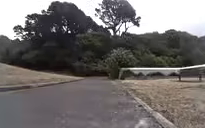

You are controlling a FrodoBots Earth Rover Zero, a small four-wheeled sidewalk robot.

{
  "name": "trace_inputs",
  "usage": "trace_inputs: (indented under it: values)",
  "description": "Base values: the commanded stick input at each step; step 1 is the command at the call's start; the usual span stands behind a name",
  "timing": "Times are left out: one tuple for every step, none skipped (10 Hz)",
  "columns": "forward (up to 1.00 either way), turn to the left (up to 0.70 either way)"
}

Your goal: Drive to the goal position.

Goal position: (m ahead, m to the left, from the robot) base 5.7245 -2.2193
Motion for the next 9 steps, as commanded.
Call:
trace_inputs:
  values:
    - [0.70,0.00]
    - [0.70,0.00]
    - [0.70,0.00]
    - [0.70,0.00]
    - [0.70,0.00]
    - [0.70,0.00]
    - [0.70,0.04]
    - [0.70,0.09]
    - [0.70,0.09]
